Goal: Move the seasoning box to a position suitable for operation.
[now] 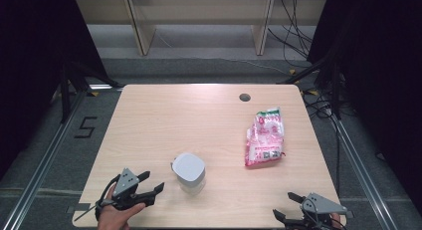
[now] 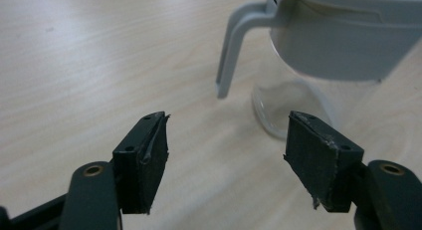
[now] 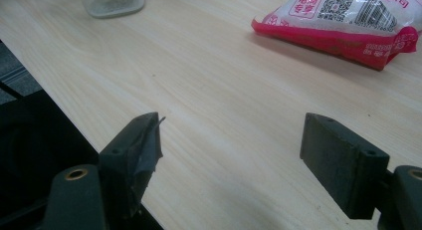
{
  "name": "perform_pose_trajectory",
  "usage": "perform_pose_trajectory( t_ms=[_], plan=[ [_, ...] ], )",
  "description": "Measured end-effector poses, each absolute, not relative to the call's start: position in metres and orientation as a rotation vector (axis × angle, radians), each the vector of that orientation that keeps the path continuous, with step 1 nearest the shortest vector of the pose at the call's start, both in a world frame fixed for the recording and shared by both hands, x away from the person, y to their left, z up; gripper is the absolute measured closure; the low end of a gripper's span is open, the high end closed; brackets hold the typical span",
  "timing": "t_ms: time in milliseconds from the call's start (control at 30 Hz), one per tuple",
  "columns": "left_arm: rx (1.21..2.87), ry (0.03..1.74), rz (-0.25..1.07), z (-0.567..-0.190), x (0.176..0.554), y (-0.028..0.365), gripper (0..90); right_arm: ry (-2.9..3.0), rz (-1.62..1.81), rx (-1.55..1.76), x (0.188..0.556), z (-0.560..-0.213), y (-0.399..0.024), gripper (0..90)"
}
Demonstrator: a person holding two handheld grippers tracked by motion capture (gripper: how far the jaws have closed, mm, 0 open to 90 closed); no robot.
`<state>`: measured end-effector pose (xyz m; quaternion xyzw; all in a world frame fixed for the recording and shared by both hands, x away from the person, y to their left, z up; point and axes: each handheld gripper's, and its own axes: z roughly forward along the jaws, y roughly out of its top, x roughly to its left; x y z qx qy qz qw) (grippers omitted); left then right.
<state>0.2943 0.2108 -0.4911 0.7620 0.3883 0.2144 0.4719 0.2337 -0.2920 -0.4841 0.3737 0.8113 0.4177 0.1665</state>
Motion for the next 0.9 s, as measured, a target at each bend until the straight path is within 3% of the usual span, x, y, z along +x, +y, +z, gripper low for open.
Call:
perform_pose_trajectory(
  t_ms=[567, 900],
  plan=[
    [1.918, 0.863, 0.523, -0.5, 0.335, 0.177, 54.9, 2.316, 1.19, 1.048, 0.235, -0.485, -0.293, 24.8],
    [1.913, 0.79, 0.551, -0.497, 0.34, 0.175, 80.4, 2.325, 1.177, 1.037, 0.235, -0.485, -0.292, 24.8]
  ],
)
